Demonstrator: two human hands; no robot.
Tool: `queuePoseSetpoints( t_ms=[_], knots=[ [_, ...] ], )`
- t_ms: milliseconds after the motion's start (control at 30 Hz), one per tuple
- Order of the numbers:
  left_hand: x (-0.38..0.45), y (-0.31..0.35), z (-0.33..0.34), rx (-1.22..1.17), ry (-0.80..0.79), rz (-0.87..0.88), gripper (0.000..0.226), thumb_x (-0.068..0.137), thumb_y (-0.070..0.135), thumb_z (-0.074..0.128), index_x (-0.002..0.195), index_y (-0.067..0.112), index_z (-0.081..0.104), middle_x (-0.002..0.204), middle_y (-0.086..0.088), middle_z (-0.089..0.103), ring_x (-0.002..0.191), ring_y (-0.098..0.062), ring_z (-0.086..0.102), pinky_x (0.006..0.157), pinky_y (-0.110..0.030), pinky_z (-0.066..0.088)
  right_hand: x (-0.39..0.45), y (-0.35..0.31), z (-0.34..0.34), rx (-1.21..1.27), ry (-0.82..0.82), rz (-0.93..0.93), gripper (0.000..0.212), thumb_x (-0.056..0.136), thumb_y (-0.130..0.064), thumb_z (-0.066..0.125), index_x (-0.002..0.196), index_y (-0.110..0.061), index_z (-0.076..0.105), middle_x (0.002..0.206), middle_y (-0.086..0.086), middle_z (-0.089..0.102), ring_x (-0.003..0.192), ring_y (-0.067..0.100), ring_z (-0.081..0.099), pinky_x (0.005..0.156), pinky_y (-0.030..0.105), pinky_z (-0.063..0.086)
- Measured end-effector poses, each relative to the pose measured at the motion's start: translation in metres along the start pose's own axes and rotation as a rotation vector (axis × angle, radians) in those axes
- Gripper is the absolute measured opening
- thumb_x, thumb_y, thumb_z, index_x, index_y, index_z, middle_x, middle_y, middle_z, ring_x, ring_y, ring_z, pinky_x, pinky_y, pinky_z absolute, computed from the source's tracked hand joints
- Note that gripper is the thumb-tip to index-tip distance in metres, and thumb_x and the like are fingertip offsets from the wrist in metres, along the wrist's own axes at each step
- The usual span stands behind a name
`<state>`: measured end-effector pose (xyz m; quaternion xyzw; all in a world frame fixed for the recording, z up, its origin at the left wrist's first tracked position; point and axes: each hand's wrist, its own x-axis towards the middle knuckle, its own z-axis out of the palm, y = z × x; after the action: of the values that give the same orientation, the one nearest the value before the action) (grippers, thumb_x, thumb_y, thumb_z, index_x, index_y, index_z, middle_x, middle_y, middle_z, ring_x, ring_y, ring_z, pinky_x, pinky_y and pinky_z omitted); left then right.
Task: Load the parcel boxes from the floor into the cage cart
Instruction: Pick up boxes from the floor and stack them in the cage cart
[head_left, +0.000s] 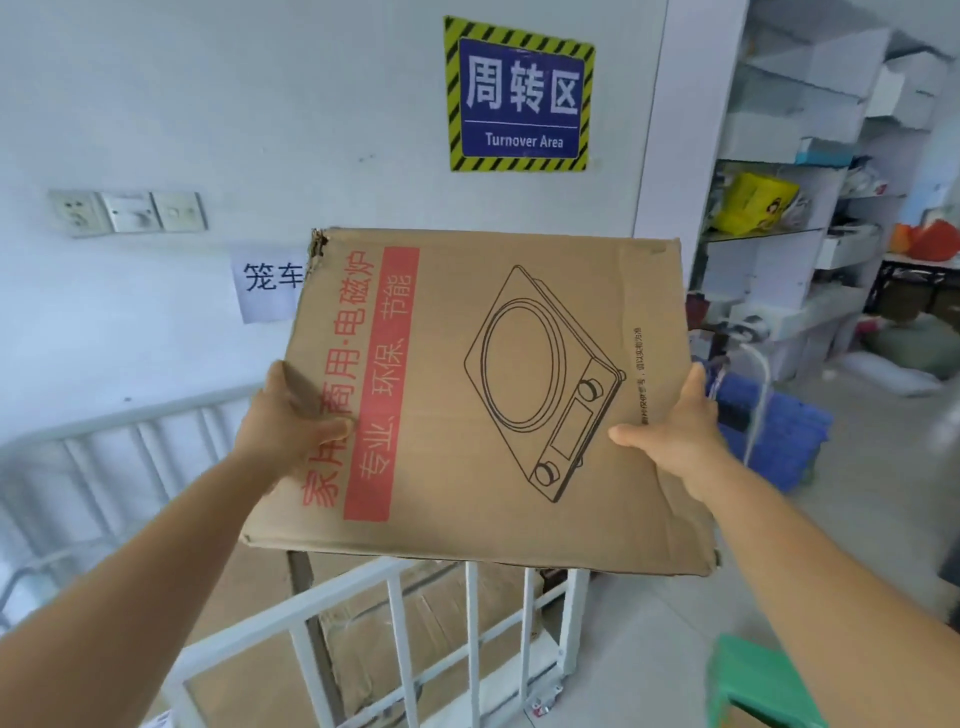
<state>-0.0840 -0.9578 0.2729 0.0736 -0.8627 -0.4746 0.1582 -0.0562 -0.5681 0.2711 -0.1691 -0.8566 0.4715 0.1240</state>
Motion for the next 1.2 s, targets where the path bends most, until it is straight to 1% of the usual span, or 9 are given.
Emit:
queuePoseSetpoints(
  t_ms=[167, 333, 433, 567, 667, 833, 1000, 1100, 1200],
  knots=[
    [0.045, -0.043, -0.05, -0.006, 0.06, -0.043, 0.063, 0.064, 0.022, 0.088, 0.101, 0.016, 0.038, 0.102, -0.009, 0.06, 0.083, -0.031, 0.067, 0.067, -0.052, 0.059, 0.019, -0.047, 0.074, -0.016, -0.043, -0.052, 0.131, 0.072, -0.023, 0.086, 0.154, -0.028, -0.016, 0.162, 0.01, 0.007, 0.148, 0.032, 0.015, 0.115, 0.052, 0.024],
    [0.069, -0.091, -0.084, 0.014, 0.12, -0.108, 0.064, 0.065, 0.021, 0.088, 0.105, 0.015, 0.038, 0.099, -0.01, 0.062, 0.084, -0.032, 0.066, 0.068, -0.051, 0.059, 0.028, -0.079, 0.139, -0.049, -0.095, -0.086, 0.127, 0.074, -0.023, 0.085, 0.155, -0.029, -0.012, 0.16, 0.009, 0.013, 0.142, 0.034, 0.028, 0.11, 0.049, 0.031],
    [0.08, -0.118, -0.1, 0.015, 0.156, -0.159, 0.064, 0.063, 0.021, 0.089, 0.104, 0.015, 0.04, 0.094, -0.011, 0.063, 0.083, -0.031, 0.066, 0.069, -0.049, 0.058, 0.037, -0.094, 0.174, -0.075, -0.154, -0.096, 0.126, 0.075, -0.025, 0.083, 0.154, -0.028, -0.015, 0.162, 0.006, 0.009, 0.142, 0.034, 0.03, 0.109, 0.048, 0.032],
    [0.096, -0.151, -0.118, 0.016, 0.204, -0.222, 0.068, 0.058, 0.027, 0.092, 0.103, 0.02, 0.042, 0.103, -0.012, 0.062, 0.085, -0.03, 0.066, 0.069, -0.051, 0.059, 0.055, -0.111, 0.22, -0.089, -0.21, -0.121, 0.126, 0.074, -0.025, 0.084, 0.155, -0.03, -0.013, 0.161, 0.007, 0.011, 0.141, 0.035, 0.031, 0.109, 0.049, 0.033],
    [0.107, -0.175, -0.123, 0.015, 0.222, -0.278, 0.069, 0.058, 0.029, 0.091, 0.105, 0.022, 0.042, 0.101, -0.01, 0.064, 0.086, -0.03, 0.067, 0.069, -0.052, 0.059, 0.073, -0.119, 0.254, -0.079, -0.263, -0.144, 0.125, 0.075, -0.023, 0.084, 0.155, -0.031, -0.012, 0.161, 0.006, 0.012, 0.141, 0.034, 0.032, 0.108, 0.047, 0.033],
    [0.136, -0.204, -0.111, 0.01, 0.249, -0.364, 0.063, 0.064, 0.023, 0.09, 0.105, 0.015, 0.042, 0.099, -0.011, 0.065, 0.083, -0.029, 0.068, 0.068, -0.049, 0.059, 0.121, -0.119, 0.315, -0.08, -0.345, -0.153, 0.124, 0.074, -0.021, 0.085, 0.156, -0.03, -0.008, 0.161, 0.005, 0.012, 0.141, 0.032, 0.032, 0.108, 0.046, 0.034],
    [0.181, -0.235, -0.075, 0.059, 0.265, -0.456, 0.06, 0.066, 0.021, 0.088, 0.104, 0.015, 0.043, 0.098, -0.011, 0.063, 0.082, -0.029, 0.067, 0.069, -0.046, 0.058, 0.192, -0.101, 0.382, -0.109, -0.422, -0.118, 0.113, 0.067, -0.022, 0.088, 0.152, -0.025, 0.012, 0.151, 0.008, 0.031, 0.131, 0.035, 0.043, 0.103, 0.048, 0.041],
    [0.21, -0.255, -0.043, 0.046, 0.235, -0.549, 0.058, 0.067, 0.019, 0.088, 0.105, 0.015, 0.043, 0.095, -0.009, 0.064, 0.079, -0.027, 0.067, 0.065, -0.042, 0.058, 0.238, -0.085, 0.418, -0.174, -0.483, -0.092, 0.115, 0.062, -0.027, 0.089, 0.15, -0.025, 0.016, 0.149, 0.008, 0.034, 0.129, 0.037, 0.045, 0.104, 0.055, 0.041],
    [0.236, -0.276, -0.012, 0.044, 0.206, -0.638, 0.062, 0.065, 0.021, 0.089, 0.107, 0.018, 0.044, 0.098, -0.01, 0.065, 0.081, -0.027, 0.068, 0.068, -0.043, 0.058, 0.279, -0.068, 0.45, -0.229, -0.539, -0.057, 0.113, 0.061, -0.027, 0.089, 0.149, -0.022, 0.019, 0.147, 0.009, 0.037, 0.126, 0.034, 0.047, 0.102, 0.052, 0.044]
  ],
)
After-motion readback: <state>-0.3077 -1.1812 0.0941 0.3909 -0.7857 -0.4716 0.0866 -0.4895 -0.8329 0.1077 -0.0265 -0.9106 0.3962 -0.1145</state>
